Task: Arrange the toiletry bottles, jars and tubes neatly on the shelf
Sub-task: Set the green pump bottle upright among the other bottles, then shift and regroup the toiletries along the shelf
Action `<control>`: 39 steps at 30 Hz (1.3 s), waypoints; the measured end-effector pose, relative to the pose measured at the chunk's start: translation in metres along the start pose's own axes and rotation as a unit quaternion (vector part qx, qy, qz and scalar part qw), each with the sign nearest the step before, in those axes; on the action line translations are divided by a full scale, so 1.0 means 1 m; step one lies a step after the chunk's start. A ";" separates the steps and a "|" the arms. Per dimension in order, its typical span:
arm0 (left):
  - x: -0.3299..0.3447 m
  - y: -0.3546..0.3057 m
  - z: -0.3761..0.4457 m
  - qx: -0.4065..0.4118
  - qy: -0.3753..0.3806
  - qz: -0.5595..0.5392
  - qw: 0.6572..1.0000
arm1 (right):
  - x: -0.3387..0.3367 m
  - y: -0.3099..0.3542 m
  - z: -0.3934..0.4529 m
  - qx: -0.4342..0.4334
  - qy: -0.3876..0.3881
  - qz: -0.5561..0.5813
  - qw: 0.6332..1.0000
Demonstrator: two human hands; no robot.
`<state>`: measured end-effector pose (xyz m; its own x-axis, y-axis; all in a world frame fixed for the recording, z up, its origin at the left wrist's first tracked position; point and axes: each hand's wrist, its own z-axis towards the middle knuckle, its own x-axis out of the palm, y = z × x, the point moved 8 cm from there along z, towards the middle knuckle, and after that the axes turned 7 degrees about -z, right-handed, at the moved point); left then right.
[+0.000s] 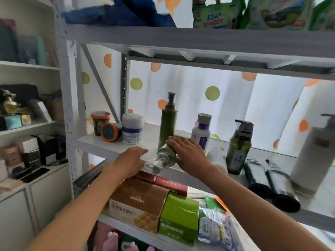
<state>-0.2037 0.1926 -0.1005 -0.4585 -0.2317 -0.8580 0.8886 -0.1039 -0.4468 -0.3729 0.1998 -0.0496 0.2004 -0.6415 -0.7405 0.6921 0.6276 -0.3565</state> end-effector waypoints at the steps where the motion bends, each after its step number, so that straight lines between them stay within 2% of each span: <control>1: 0.003 0.002 0.004 0.002 0.011 0.008 1.000 | 0.005 -0.003 0.003 0.009 0.012 -0.002 1.000; 12: 0.006 0.021 0.031 0.063 0.083 0.109 0.989 | 0.046 -0.029 0.027 0.064 0.120 -0.119 0.983; 15: 0.006 0.022 0.036 0.073 0.093 0.121 0.986 | 0.059 -0.028 0.025 0.051 0.158 -0.136 0.977; 21: 0.002 0.018 0.039 0.089 0.084 0.137 0.983 | 0.077 -0.026 0.017 0.118 0.205 -0.088 0.968; 29: 0.003 0.031 0.026 0.146 0.032 0.145 0.978 | 0.070 -0.020 0.013 0.165 0.238 -0.112 0.951; 33: 0.006 0.036 0.022 0.156 -0.011 0.113 0.981 | 0.050 -0.010 0.004 0.195 0.205 -0.107 0.953; 36: -0.002 0.029 0.024 0.163 -0.031 0.022 0.986 | 0.026 0.002 -0.007 0.230 0.143 -0.120 0.955; 39: -0.019 -0.007 0.004 0.211 -0.085 -0.046 0.973 | -0.002 0.013 -0.023 0.236 0.095 -0.136 0.958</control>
<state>-0.2010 0.1940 -0.0805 -0.5584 -0.3552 -0.7497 0.7878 -0.5103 -0.3450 -0.3800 0.2198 -0.0659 -0.1303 -0.6328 -0.7633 0.9460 0.1512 -0.2869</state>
